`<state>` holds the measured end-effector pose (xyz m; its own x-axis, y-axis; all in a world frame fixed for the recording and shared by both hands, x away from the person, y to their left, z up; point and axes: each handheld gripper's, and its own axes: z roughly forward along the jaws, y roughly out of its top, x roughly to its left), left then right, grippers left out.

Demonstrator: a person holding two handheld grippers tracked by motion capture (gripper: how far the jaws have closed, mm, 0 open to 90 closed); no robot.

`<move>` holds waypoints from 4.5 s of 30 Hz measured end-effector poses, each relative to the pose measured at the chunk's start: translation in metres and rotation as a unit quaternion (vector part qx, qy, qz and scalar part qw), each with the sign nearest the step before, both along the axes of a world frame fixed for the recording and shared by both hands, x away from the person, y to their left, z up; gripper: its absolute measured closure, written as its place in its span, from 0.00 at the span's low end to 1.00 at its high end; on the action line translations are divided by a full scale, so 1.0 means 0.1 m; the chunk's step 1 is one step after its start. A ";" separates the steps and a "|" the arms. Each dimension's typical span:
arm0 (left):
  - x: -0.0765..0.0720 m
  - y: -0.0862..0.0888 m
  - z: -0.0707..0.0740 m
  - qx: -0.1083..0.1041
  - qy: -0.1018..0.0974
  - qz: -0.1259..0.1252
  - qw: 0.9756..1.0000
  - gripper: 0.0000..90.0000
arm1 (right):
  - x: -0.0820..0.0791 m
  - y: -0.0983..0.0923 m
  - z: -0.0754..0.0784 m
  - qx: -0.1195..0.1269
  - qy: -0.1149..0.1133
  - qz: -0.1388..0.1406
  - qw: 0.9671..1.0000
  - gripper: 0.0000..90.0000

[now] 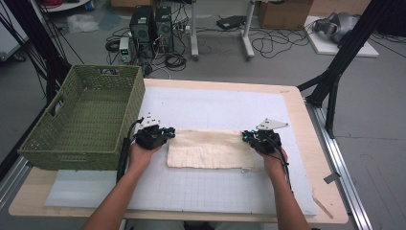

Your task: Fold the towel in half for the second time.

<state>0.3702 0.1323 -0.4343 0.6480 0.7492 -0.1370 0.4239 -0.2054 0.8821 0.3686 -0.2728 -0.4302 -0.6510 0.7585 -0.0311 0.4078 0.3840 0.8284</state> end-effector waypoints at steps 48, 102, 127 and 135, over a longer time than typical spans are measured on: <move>-0.51 0.13 0.14 -0.043 -0.013 -0.017 0.999 0.64 | -0.93 -0.34 0.15 0.053 -0.032 0.036 0.997 0.63; -0.69 -0.11 -0.13 0.056 0.023 -0.067 0.996 0.75 | -0.88 -0.13 -0.16 -0.016 0.027 -0.016 0.999 0.52; -0.70 0.23 0.24 -0.083 -0.065 0.001 0.994 0.19 | -1.08 -0.62 0.27 0.044 -0.045 -0.109 0.992 0.12; -0.71 0.31 0.26 -0.084 -0.070 0.012 0.994 0.20 | -1.12 -0.67 0.22 0.028 -0.053 -0.102 0.993 0.12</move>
<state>0.2994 0.1633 -0.4084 0.6513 0.7391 -0.1718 0.2982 -0.0411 0.9536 0.2562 -0.3400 -0.4085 -0.4788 0.8768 -0.0449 0.3813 0.2537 0.8889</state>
